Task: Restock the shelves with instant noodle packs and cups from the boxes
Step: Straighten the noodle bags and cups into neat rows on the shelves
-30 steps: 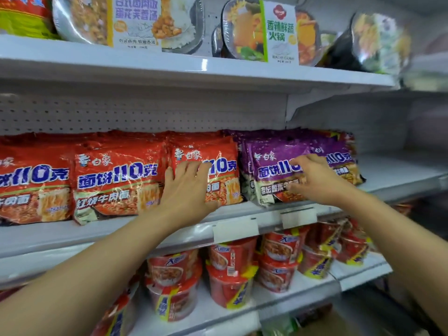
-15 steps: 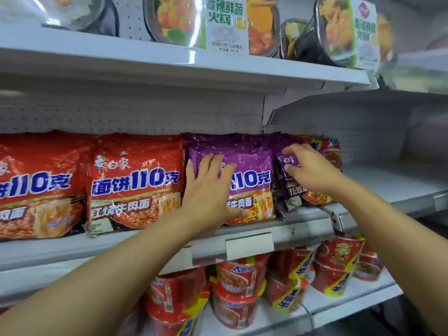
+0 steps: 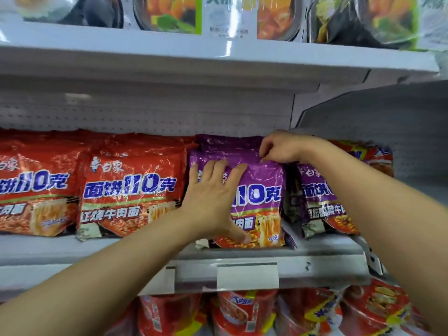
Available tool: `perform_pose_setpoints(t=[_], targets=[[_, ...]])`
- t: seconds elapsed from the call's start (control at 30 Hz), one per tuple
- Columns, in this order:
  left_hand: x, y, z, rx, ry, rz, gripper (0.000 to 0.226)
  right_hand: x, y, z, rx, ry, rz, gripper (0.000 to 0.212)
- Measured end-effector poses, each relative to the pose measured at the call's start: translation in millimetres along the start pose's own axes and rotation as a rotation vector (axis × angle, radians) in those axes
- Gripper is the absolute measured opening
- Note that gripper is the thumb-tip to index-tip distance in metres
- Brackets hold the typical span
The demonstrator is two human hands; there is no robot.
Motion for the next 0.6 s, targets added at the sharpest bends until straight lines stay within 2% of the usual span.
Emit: perform_pose_setpoints(t=[0.13, 0.3, 0.43, 0.53, 0.6], targets=[[0, -1, 2, -0.06, -0.024, 0.05, 0.132, -2, 1, 2, -0.039, -0.002, -0.015, 0.014], [8, 1, 9, -0.125, -0.027, 0.168, 0.129, 2, -4, 6, -0.11, -0.036, -0.006, 0.019], [-4, 7, 2, -0.139, -0.051, 0.166, 0.13, -5, -3, 5, -0.122, -0.015, -0.021, 0.013], [-15, 12, -2, -0.133, -0.052, 0.132, 0.133, -18, -16, 6, -0.253, -0.024, 0.103, 0.006], [-16, 12, -1, -0.132, -0.035, 0.127, 0.132, -31, -26, 11, -0.279, -0.017, 0.235, 0.019]])
Point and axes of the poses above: each hand's wrist, its own x-axis away from the middle knuckle, its own y-axis out of the palm, z = x × y, the point moved 6 cm from there along -x, towards the middle knuckle, and after that the axes turned 11 degrees about -x, right-handed, at the moved point
